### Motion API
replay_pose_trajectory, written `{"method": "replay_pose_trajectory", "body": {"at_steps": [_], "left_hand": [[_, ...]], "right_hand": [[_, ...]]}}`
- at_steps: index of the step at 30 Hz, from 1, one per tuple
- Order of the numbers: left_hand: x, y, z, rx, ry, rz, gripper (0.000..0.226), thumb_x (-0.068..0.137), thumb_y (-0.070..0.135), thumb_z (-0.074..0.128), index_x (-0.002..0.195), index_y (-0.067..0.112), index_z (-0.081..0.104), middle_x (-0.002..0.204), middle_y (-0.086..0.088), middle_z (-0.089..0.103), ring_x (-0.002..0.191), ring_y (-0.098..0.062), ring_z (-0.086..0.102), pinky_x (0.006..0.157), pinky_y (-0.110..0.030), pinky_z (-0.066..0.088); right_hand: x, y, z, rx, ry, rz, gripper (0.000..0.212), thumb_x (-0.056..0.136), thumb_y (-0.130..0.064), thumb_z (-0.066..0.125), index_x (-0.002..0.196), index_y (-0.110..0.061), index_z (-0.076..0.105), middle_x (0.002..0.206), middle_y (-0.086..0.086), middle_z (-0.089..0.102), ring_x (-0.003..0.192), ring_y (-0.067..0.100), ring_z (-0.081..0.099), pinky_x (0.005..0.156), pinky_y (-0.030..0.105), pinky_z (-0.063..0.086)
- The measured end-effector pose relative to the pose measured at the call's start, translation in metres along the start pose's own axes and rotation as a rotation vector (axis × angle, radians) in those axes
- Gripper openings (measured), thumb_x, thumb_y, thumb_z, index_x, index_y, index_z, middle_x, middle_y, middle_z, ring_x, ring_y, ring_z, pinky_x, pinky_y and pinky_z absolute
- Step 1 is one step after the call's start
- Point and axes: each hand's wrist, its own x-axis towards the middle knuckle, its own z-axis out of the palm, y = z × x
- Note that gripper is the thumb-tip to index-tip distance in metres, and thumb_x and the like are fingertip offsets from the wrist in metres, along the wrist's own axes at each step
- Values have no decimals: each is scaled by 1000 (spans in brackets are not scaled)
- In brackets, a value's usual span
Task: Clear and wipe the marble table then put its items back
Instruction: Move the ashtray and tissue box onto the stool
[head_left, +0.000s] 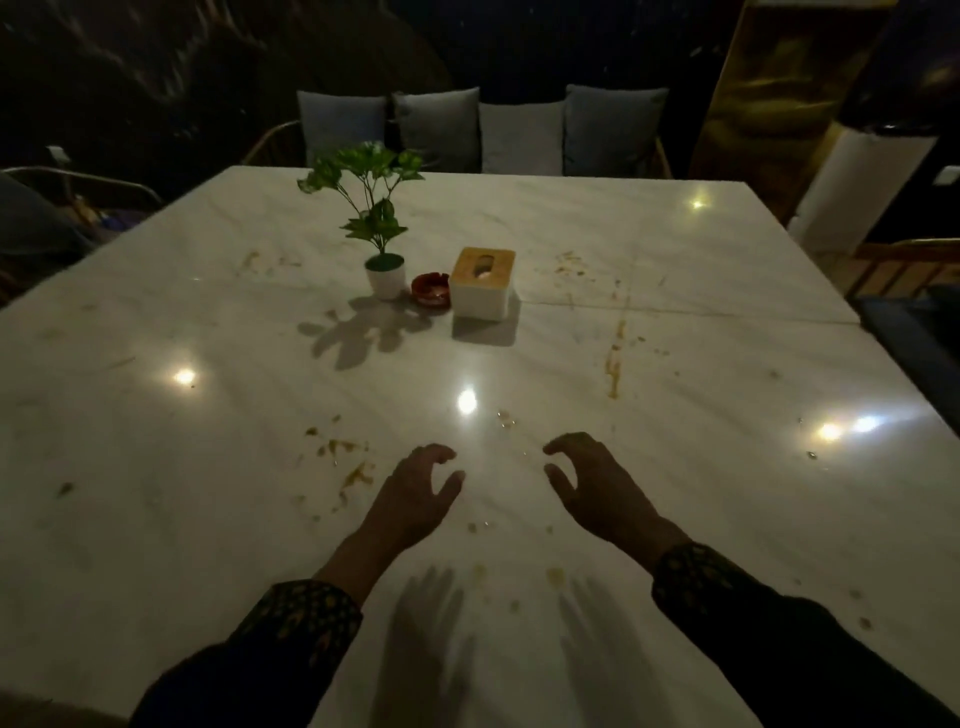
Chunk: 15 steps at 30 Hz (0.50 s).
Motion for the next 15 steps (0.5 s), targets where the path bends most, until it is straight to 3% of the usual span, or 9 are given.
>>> {"method": "replay_pose_trajectory", "body": {"at_steps": [6,15], "left_hand": [[67,-35,-60,22,-21,-3,61,80,59,42,123,18,55,121,-2,57,110,-22,55,94,-41,47],[128,-37,-70,17,-73,11,45,88,48,51,123,20,53,123,0,55,114,-22,55,94,-43,48]], "right_hand": [[71,-47,13,-2,58,20,29,98,-35,49,124,-22,54,130,-3,52,115,14,50,91,23,42],[109,-38,17,-73,59,87,28,97,-35,51,122,-23,55,129,-3,53,113,15,51,88,22,41]]}}
